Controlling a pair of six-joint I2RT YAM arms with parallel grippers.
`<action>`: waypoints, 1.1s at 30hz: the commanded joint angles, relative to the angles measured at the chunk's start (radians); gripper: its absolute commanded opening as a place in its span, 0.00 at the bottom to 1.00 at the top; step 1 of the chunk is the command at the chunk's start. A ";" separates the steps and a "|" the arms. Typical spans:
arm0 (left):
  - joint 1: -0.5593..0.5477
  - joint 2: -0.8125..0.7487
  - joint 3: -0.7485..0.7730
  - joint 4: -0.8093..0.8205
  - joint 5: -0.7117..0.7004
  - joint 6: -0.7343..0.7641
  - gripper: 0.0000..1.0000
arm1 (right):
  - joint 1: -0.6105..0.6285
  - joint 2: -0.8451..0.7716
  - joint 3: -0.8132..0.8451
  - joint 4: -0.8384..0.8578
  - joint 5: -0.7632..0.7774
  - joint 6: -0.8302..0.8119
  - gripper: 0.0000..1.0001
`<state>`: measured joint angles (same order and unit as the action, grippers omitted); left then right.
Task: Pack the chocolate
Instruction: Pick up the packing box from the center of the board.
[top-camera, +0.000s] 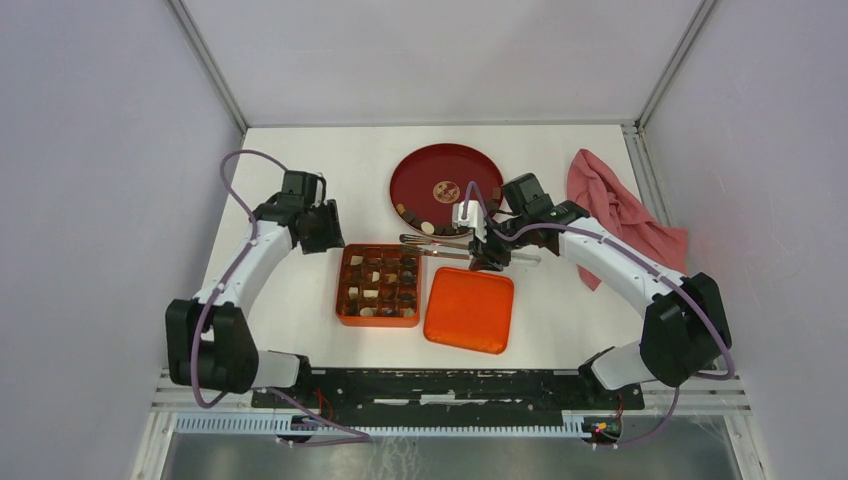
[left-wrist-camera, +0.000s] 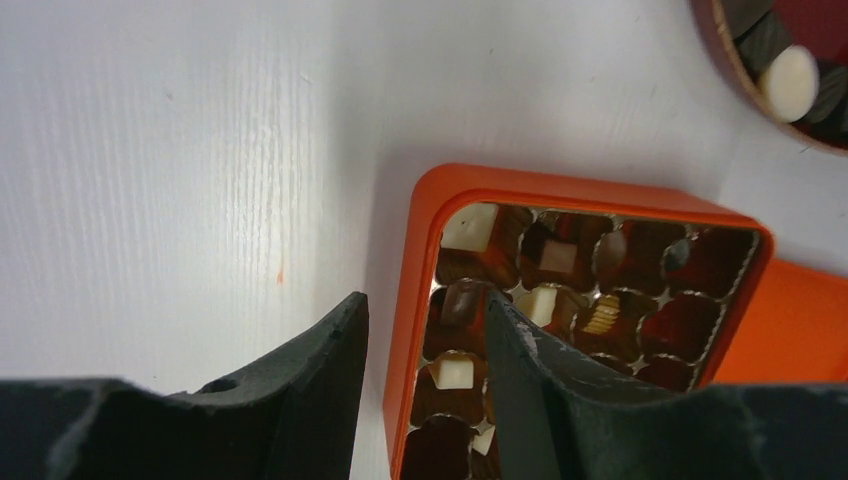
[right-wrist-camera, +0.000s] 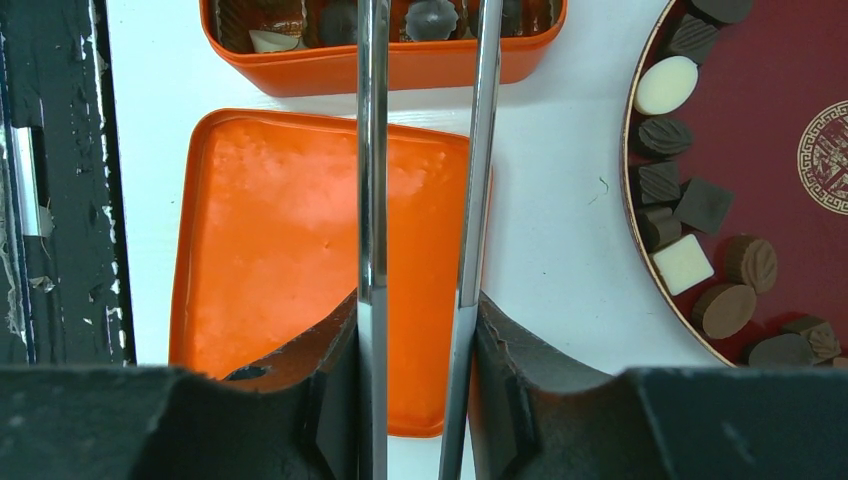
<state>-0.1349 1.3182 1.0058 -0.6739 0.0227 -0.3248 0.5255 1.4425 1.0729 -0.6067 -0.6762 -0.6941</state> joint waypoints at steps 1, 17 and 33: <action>-0.001 0.076 0.025 -0.051 0.081 0.111 0.52 | -0.009 -0.034 0.006 0.026 -0.036 0.005 0.40; -0.023 0.119 -0.050 -0.019 0.141 0.112 0.45 | -0.013 -0.007 0.003 0.023 -0.033 0.001 0.40; -0.065 0.189 -0.032 -0.061 0.035 0.081 0.35 | -0.013 -0.009 0.003 0.023 -0.033 0.005 0.40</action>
<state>-0.1925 1.4929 0.9550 -0.7177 0.0944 -0.2493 0.5159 1.4410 1.0729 -0.6067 -0.6800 -0.6941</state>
